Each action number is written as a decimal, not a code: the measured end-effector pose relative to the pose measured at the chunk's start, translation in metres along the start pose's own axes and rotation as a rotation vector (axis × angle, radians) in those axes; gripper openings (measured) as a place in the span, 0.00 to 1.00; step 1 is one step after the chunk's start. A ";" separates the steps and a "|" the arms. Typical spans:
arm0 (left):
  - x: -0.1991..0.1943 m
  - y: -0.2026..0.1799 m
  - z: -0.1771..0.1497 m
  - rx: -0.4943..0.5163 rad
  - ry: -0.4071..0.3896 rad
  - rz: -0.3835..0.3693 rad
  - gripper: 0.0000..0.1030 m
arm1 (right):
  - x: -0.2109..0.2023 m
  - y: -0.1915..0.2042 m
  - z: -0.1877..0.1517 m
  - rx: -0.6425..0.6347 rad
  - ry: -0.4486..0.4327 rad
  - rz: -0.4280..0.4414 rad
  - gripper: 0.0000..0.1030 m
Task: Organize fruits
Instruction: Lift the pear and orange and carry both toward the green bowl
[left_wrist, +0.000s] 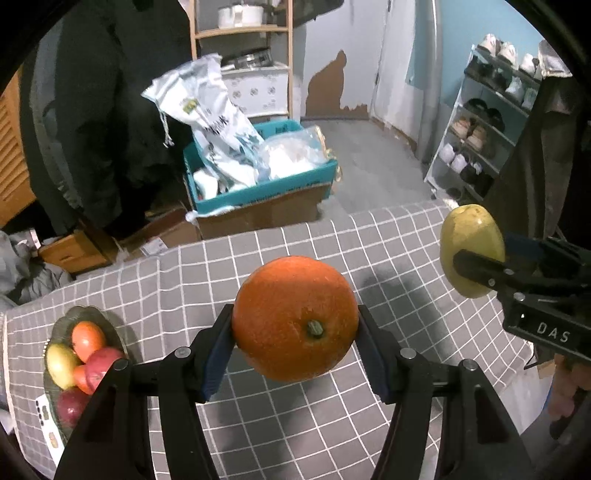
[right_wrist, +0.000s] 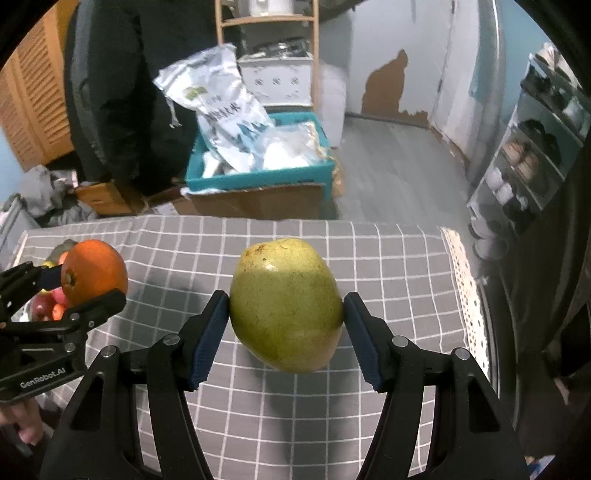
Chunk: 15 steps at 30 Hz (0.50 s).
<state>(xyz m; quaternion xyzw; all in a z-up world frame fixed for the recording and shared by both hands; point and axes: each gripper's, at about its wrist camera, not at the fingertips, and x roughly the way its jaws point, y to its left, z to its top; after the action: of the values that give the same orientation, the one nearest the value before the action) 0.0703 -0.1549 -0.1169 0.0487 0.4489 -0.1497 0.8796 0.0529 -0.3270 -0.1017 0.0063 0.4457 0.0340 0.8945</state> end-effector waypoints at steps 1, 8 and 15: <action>-0.005 0.003 0.000 -0.002 -0.008 0.002 0.62 | -0.003 0.003 0.001 -0.006 -0.007 0.004 0.62; -0.032 0.018 -0.004 -0.019 -0.049 0.019 0.62 | -0.020 0.028 0.010 -0.049 -0.048 0.036 0.62; -0.048 0.038 -0.011 -0.047 -0.072 0.050 0.62 | -0.029 0.060 0.018 -0.102 -0.073 0.081 0.62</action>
<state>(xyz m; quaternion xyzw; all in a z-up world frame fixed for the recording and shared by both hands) 0.0471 -0.1058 -0.0861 0.0339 0.4190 -0.1187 0.8996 0.0468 -0.2688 -0.0651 -0.0202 0.4099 0.0926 0.9072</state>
